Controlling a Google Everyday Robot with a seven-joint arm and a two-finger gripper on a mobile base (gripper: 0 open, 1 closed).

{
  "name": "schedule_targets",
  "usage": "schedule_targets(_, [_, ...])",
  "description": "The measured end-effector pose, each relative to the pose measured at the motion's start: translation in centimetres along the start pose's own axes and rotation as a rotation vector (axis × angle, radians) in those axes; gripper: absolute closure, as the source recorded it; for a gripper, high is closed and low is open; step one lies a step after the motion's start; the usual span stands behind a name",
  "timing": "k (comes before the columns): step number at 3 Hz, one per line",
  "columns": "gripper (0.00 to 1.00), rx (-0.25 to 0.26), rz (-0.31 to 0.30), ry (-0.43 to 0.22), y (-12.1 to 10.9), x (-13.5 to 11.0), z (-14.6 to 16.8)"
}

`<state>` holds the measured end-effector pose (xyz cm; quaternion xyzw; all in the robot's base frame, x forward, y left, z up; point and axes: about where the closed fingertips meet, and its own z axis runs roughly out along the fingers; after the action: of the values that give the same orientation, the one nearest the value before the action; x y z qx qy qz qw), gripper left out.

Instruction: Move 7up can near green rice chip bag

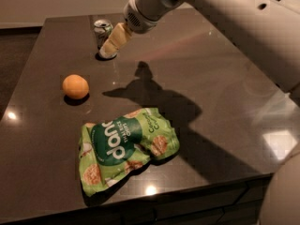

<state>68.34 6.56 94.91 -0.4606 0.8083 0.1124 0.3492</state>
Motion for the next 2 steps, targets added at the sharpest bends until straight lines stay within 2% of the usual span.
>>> schedule_targets(1, [0.00,0.029,0.092,-0.022,-0.9,-0.6,2.8])
schedule_targets(2, [0.00,0.060,0.144,-0.055,-1.8,-1.3,5.0])
